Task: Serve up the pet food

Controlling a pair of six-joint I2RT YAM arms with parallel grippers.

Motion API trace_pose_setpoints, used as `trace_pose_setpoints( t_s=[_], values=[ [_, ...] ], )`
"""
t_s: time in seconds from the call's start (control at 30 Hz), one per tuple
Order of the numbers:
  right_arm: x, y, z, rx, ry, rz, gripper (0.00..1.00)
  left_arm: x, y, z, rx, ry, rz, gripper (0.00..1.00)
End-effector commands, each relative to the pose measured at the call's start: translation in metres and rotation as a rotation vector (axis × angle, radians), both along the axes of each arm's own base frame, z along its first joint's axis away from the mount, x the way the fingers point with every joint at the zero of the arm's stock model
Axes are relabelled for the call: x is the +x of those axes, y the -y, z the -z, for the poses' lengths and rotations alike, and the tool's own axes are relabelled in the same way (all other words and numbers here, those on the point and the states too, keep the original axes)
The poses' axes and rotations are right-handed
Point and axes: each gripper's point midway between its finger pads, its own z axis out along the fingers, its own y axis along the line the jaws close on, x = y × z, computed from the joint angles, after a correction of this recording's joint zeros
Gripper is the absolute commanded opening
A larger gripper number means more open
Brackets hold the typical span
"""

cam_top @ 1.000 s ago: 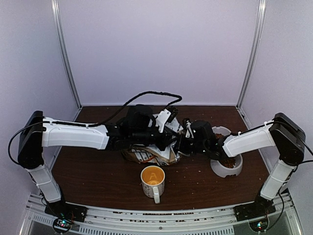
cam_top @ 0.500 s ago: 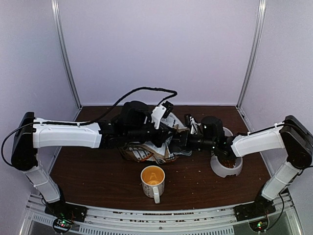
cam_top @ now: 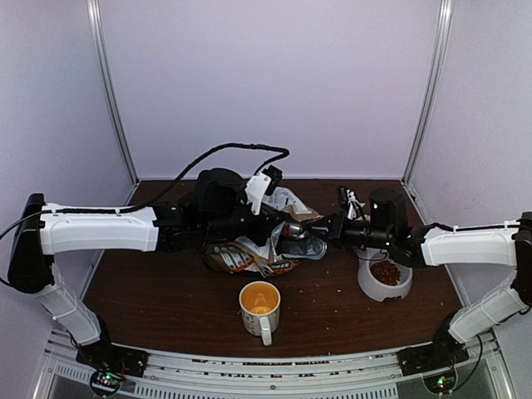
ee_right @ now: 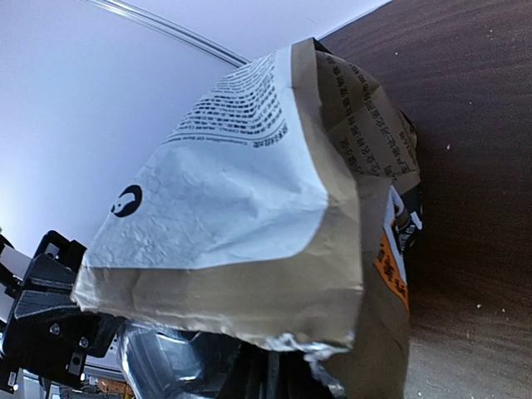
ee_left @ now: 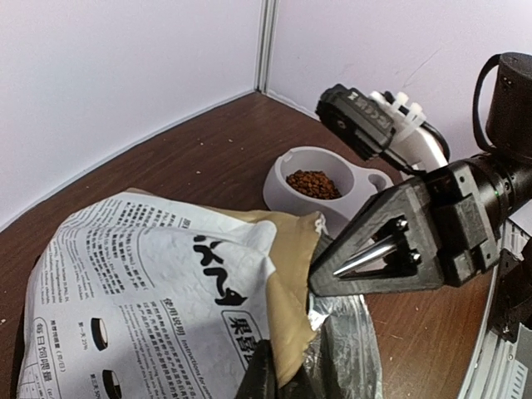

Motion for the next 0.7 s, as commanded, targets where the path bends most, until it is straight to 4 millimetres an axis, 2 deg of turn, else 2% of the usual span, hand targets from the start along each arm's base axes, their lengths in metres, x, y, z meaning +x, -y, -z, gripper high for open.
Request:
trace_pose_setpoints(
  t_s=[0.0,0.33,0.67],
  values=[
    [-0.005,0.013,-0.011,0.006,0.0,0.023,0.0,0.006,-0.019,-0.012,-0.024,0.013,-0.068,0.0],
    [-0.02,0.033,-0.016,0.084,-0.025,0.026,0.0,0.019,-0.043,-0.011,-0.043,-0.004,-0.169,0.0],
    [-0.038,0.046,-0.029,0.172,-0.076,-0.014,0.0,0.025,-0.048,-0.018,-0.066,-0.021,-0.202,0.0]
  ],
)
